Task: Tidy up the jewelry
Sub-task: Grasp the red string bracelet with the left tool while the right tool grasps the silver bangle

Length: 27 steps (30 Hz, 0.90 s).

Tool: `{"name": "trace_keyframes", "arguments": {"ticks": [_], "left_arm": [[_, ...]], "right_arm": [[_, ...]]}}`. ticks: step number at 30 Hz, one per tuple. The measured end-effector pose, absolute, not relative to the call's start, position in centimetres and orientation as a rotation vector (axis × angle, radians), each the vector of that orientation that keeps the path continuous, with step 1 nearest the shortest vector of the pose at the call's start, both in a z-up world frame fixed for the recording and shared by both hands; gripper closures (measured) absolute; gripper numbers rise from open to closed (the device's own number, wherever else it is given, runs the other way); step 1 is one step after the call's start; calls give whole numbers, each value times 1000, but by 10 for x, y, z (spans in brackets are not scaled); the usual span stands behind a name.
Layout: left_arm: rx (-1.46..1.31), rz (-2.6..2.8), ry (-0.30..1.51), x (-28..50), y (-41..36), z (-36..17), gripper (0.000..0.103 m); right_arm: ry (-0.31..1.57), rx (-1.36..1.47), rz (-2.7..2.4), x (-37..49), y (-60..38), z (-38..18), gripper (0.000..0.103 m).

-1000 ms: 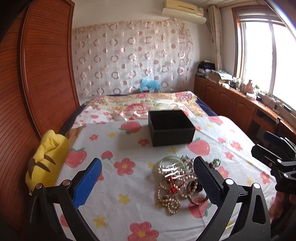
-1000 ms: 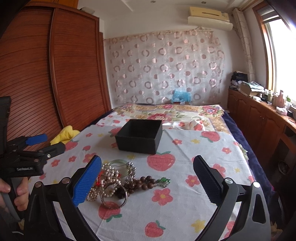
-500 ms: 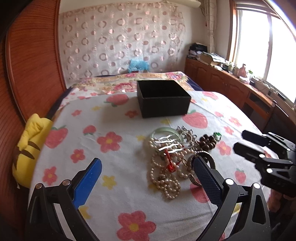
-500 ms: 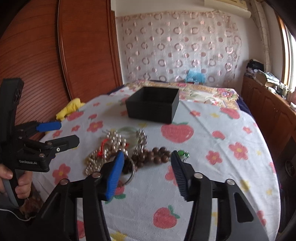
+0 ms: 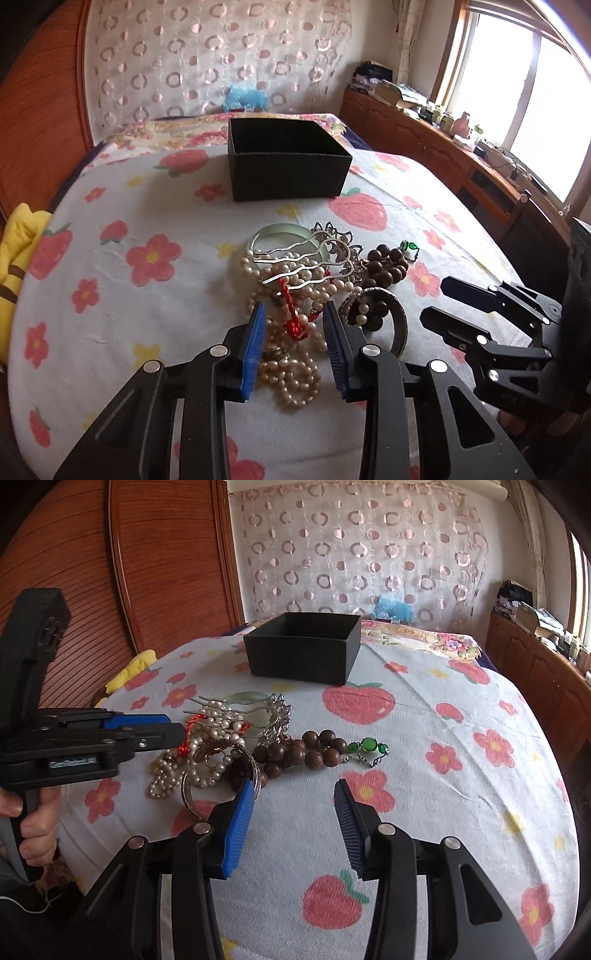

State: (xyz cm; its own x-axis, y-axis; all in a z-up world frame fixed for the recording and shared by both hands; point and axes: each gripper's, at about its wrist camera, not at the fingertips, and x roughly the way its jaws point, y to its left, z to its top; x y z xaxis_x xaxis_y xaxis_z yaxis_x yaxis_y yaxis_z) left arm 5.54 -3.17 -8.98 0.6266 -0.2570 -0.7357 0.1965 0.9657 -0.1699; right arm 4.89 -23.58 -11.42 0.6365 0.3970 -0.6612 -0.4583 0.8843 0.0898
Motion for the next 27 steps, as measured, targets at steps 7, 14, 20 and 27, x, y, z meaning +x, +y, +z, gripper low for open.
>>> {"name": "trace_keyframes", "arguments": {"ticks": [7, 14, 20, 27], "left_arm": [[-130, -261, 899, 67, -29, -100, 88], [-154, -251, 885, 65, -18, -99, 100], [-169, -239, 844, 58, -8, -91, 101], [-177, -244, 794, 48, 3, -76, 101]], "right_arm": [[735, -99, 500, 49, -235, -114, 55], [746, -110, 544, 49, -227, -113, 62], [772, -115, 573, 52, -222, -113, 67], [814, -115, 598, 59, -215, -118, 70]]}}
